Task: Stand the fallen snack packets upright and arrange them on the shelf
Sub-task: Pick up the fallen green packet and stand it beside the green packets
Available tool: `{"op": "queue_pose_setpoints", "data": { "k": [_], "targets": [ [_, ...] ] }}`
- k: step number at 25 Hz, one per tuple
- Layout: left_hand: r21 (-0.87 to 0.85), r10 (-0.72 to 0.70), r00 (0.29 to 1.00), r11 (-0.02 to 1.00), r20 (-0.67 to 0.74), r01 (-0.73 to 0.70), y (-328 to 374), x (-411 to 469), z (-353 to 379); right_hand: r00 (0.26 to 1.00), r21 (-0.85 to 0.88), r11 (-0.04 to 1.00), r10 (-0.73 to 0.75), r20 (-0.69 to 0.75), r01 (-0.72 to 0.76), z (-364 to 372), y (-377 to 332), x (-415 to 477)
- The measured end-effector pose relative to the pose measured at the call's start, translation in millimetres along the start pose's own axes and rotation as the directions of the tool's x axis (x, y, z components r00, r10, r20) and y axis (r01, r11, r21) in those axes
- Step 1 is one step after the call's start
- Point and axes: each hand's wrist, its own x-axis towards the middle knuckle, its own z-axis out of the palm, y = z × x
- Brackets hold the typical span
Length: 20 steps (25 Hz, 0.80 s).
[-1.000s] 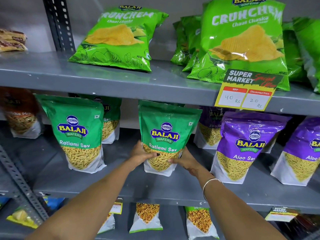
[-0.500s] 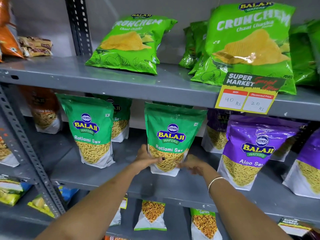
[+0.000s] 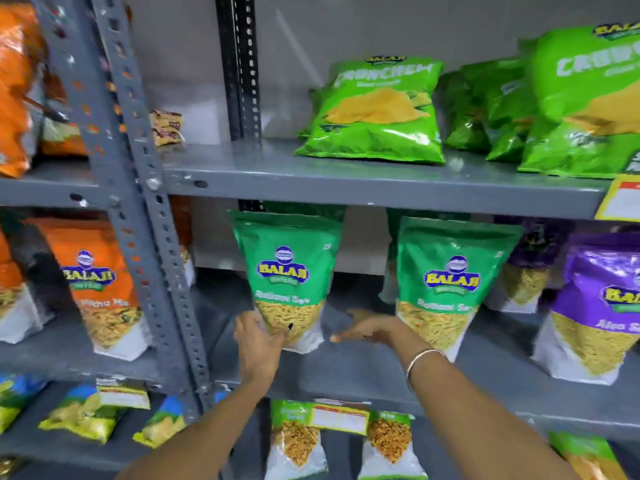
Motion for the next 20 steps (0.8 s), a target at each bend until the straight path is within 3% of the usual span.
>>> {"op": "queue_pose_setpoints", "data": {
  "k": [2,4,7,9,14,20],
  "targets": [
    [-0.01,-0.055,0.988,0.998,0.147,0.057,-14.9,34.1,-14.9,0.991,0.204,0.976,-0.059,-0.12,0.082,30.2,-21.9,14.1],
    [-0.03,-0.088,0.931,0.994,0.355,0.106,-25.3,57.4,-20.8,0.971,0.395,0.907,-0.054,-0.233,0.145,50.8,-26.5,32.6],
    [-0.004,-0.124,0.83,0.989,0.543,0.15,-28.2,75.6,-21.4,0.947,0.512,0.84,-0.007,-0.321,0.18,67.0,-28.9,42.6],
    [-0.013,-0.142,0.795,0.983,0.59,0.185,-31.8,85.1,-17.2,0.936,0.549,0.803,-0.03,-0.35,0.231,70.8,-34.5,43.2],
    [-0.037,-0.12,0.8,0.984,0.588,0.174,-31.4,71.7,-21.3,0.93,0.55,0.791,-0.066,-0.361,0.269,78.0,-40.2,25.8],
    [0.026,-0.096,0.808,0.995,0.581,0.099,-31.5,43.2,-43.0,0.947,0.51,0.834,-0.043,-0.319,0.21,90.0,-31.1,1.3]
  ]
}}
